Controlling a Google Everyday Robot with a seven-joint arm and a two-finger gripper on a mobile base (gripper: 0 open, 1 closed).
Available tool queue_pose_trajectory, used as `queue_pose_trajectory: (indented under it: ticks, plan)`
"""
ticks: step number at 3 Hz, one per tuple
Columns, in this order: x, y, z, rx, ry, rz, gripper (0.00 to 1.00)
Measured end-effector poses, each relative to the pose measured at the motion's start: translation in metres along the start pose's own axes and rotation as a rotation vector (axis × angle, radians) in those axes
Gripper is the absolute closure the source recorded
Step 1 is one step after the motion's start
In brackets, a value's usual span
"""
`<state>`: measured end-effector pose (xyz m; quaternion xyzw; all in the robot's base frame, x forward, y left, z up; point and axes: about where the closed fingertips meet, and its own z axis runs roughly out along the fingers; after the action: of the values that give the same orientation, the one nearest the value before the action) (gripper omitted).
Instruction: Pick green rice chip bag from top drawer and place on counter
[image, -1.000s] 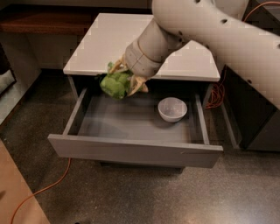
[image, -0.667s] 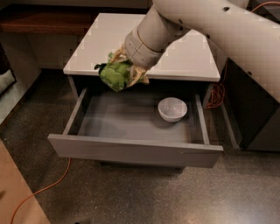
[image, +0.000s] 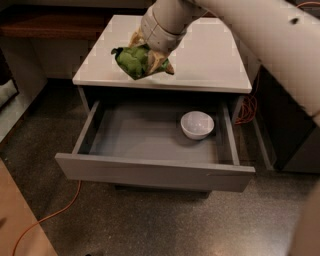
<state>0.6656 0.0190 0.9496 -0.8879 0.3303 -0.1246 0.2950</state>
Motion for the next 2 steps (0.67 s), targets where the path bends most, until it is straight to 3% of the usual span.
queue_pose_trajectory:
  ticks: [1, 2]
  plan:
    - [0.030, -0.013, 0.016, -0.002, 0.045, 0.031, 1.00]
    - [0.057, -0.020, 0.045, -0.008, 0.093, 0.049, 0.82]
